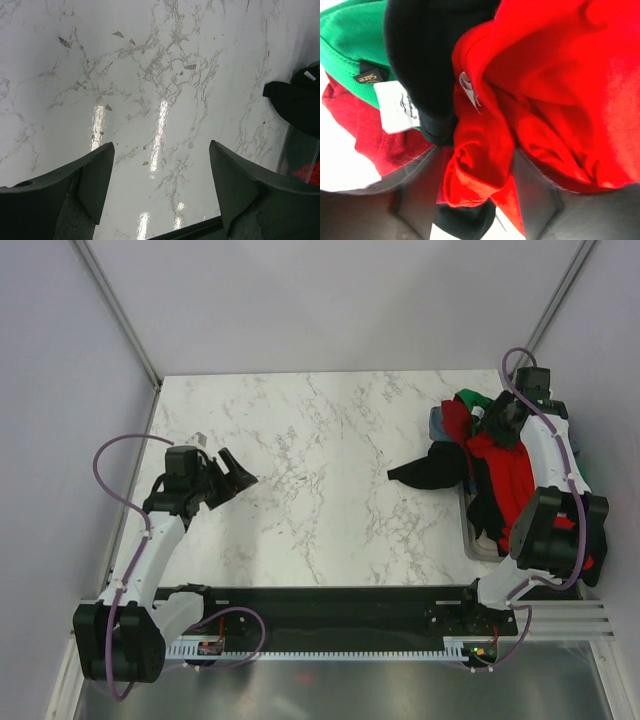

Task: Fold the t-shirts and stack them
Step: Grab the tshirt from the pile, then move the tshirt to the center of the board, then flatten the tshirt out

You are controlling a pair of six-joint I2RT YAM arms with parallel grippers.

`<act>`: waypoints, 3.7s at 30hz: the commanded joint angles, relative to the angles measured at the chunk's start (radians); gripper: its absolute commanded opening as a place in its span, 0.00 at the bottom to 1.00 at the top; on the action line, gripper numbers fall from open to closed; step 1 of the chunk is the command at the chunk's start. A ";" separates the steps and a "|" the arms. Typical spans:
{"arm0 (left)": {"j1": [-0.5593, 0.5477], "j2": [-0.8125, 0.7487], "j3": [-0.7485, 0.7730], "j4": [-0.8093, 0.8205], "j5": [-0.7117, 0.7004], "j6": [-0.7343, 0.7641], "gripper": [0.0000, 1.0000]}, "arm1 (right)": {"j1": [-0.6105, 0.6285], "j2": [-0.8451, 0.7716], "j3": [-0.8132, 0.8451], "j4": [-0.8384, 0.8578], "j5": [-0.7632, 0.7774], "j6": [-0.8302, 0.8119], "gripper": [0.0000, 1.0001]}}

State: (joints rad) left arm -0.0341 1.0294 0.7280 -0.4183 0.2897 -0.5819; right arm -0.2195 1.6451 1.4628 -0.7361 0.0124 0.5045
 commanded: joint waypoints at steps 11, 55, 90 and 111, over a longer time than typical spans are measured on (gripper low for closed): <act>0.005 -0.089 -0.009 -0.013 -0.006 0.014 0.79 | 0.015 -0.111 -0.001 0.021 -0.046 0.006 0.00; 0.003 -0.301 0.042 -0.356 -0.095 -0.127 0.76 | 0.382 -0.311 -0.279 0.166 -0.105 0.154 0.98; -0.105 -0.226 0.075 -0.299 -0.527 -0.194 0.65 | 1.212 0.291 0.242 0.104 0.124 0.095 0.87; -0.113 -0.621 -0.052 -0.369 -0.501 -0.286 0.68 | 1.249 0.917 0.919 -0.019 0.301 0.063 0.72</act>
State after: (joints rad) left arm -0.1436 0.4015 0.6804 -0.7998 -0.2283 -0.8494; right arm 1.0389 2.5462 2.3379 -0.7490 0.2539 0.5838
